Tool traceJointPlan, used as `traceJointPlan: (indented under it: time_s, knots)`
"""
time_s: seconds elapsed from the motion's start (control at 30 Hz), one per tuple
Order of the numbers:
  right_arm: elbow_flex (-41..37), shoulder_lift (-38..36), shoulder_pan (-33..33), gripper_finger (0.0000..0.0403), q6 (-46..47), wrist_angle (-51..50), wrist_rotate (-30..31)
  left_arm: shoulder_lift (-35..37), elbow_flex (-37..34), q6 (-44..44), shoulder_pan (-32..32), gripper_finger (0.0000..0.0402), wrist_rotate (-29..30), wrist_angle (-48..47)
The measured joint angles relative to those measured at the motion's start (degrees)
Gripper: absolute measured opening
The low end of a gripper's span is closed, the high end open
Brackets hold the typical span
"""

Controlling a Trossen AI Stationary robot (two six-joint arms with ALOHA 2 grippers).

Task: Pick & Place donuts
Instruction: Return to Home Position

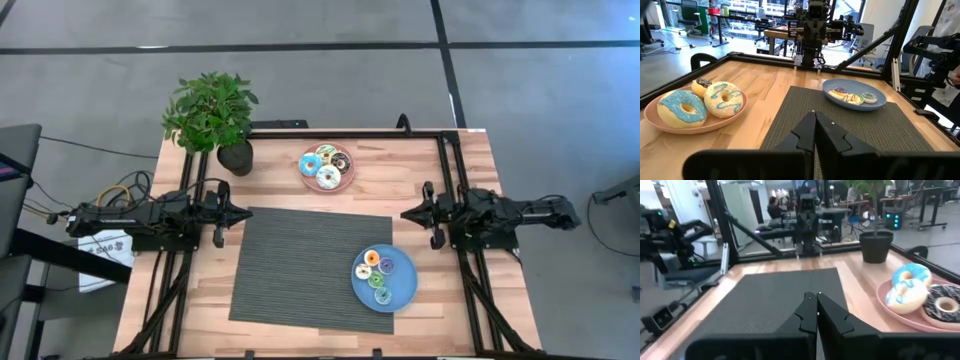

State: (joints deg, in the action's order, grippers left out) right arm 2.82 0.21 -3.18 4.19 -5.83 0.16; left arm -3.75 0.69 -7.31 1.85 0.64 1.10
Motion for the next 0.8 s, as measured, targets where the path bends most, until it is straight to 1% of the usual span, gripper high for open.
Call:
traceJointPlan:
  time_s: [0.1, 0.37, 0.8]
  knots:
    - [0.6, 0.5, 0.0, 0.0000, -2.3, -1.8, 0.1, 0.0, 0.0, 0.0, 0.0, 0.0000, 0.0, 0.0]
    - [0.6, 1.3, 0.0, 0.0000, -9.8, -1.8, 1.2, 0.0, 0.0, 0.0, 0.0, 0.0000, 0.0, 0.0]
    - [0.6, 1.3, 0.0, 0.0000, -10.2, -1.8, 1.3, 0.0, 0.0, 0.0, 0.0, 0.0000, 0.0, 0.0]
